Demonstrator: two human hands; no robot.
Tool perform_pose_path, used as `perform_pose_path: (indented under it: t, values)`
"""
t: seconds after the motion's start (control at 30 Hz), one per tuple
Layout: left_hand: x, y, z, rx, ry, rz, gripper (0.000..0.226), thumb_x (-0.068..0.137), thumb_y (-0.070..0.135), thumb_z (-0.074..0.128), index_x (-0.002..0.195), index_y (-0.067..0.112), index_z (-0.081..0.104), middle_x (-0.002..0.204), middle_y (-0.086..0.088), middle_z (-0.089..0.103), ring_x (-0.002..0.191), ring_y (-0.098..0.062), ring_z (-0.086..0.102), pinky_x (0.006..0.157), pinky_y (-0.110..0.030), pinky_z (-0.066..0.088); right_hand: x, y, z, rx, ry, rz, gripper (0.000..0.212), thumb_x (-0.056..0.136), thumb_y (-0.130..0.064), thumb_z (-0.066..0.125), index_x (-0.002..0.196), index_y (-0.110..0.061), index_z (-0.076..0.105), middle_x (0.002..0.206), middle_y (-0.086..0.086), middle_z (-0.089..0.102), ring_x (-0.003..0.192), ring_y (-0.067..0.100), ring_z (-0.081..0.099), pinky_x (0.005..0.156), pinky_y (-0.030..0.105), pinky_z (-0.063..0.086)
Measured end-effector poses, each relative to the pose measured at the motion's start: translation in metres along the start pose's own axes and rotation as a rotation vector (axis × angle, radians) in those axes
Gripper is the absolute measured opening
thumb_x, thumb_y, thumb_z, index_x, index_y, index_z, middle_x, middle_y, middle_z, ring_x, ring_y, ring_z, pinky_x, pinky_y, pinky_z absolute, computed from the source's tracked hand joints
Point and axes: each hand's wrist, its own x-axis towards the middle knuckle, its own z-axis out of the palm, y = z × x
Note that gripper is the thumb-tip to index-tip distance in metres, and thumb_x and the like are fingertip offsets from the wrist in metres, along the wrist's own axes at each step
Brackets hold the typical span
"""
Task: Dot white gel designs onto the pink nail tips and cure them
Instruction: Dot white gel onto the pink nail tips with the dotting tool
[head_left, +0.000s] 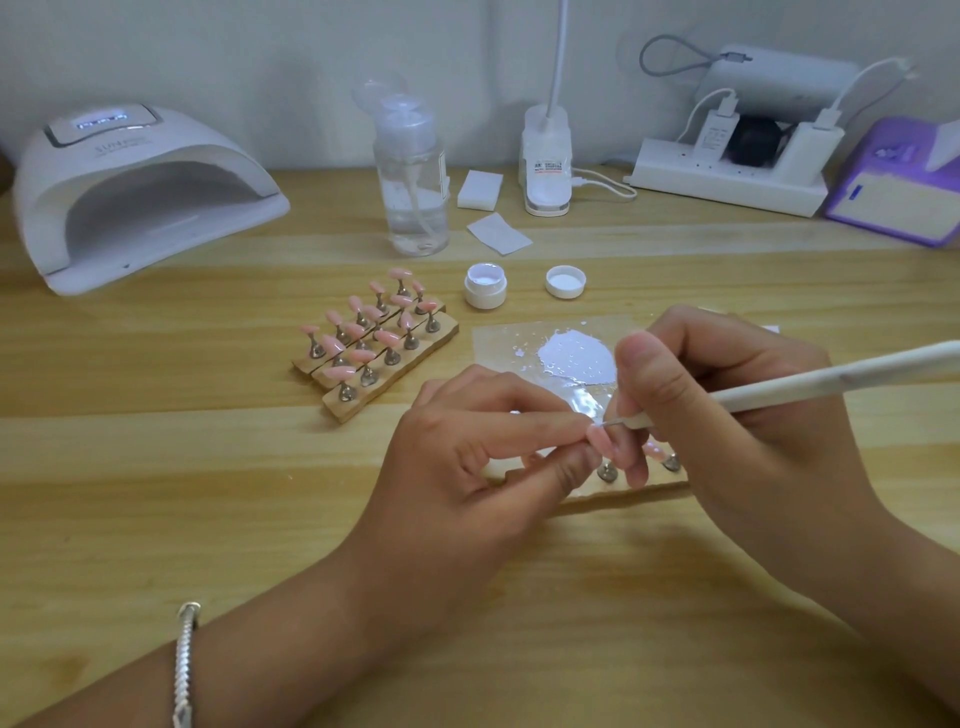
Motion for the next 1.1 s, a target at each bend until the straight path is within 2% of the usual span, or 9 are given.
perform_pose_path:
  t: [0.17,0.8,1.1]
  values:
    - [0.0000,0.0002,0.0006,-0.001,0.004,-0.002,0.010,0.086,0.025,0.072,0.089,0.032,0.078,0.086,0.013,0.071,0.087,-0.017,0.065,0.080,-0.052,0.045,0.0004,0.0000,0.0000,-0.013,-0.001,-0.009,0.036,0.096,-0.026,0.055,0.066,-0.008,0.054,0.053,-0.003,0.059,0.043,0.018,0.058,0.049,0.021,0.046]
    - [-0.0004,0.0000,0.0013,0.008,0.001,-0.028,0.009,0.086,0.024,0.072,0.087,0.025,0.081,0.085,0.011,0.071,0.087,-0.017,0.064,0.081,-0.052,0.044,0.0014,-0.0039,0.0013,0.067,0.014,0.029,0.034,0.096,-0.023,0.052,0.064,-0.013,0.053,0.050,0.004,0.058,0.042,0.019,0.055,0.050,0.018,0.044]
    - [-0.0004,-0.0005,0.0009,-0.001,0.005,-0.008,0.009,0.086,0.026,0.073,0.091,0.031,0.079,0.087,0.011,0.072,0.087,-0.018,0.065,0.080,-0.053,0.044,0.0006,-0.0008,-0.0004,0.004,-0.010,0.008,0.035,0.099,-0.018,0.056,0.065,-0.009,0.054,0.053,0.003,0.060,0.043,0.016,0.056,0.050,0.018,0.045]
